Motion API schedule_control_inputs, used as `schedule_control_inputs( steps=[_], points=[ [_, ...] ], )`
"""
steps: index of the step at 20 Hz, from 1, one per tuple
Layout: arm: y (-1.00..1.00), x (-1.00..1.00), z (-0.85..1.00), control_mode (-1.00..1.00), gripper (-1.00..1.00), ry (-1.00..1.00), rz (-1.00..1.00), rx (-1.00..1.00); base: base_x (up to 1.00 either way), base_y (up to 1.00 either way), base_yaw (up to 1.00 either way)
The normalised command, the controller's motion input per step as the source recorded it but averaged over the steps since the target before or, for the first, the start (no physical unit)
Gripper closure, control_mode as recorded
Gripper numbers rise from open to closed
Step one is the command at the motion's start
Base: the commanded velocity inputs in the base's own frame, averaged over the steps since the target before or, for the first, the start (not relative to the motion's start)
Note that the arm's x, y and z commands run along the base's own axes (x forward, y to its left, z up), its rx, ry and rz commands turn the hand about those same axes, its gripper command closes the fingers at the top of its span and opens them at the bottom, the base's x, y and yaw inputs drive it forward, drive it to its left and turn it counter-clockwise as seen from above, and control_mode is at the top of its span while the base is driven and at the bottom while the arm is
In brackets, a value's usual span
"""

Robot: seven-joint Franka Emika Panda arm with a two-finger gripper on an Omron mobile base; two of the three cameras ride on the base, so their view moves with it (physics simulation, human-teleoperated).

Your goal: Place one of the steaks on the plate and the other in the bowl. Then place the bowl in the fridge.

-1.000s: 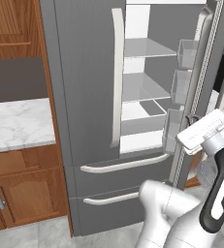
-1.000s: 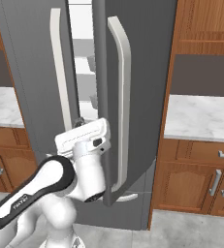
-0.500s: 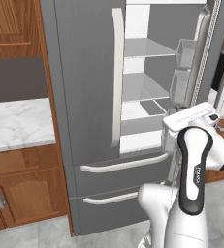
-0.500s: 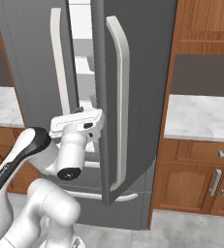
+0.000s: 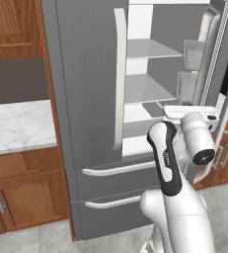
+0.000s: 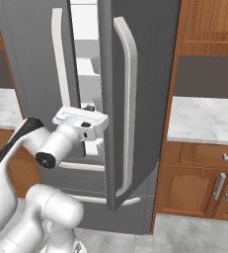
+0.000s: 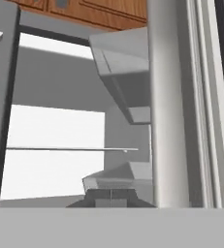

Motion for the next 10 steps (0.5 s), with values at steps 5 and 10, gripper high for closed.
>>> schedule_control_inputs(
  steps=[5,10],
  points=[
    [-1.00,0.28,0.00,-1.00,1.00,0.13,-0.19,0.25,0.00,0.00,0.00],
    [-1.00,0.60,-0.22,-1.00,1.00,0.09,-0.07,0.28,0.00,0.00,0.00]
  ],
)
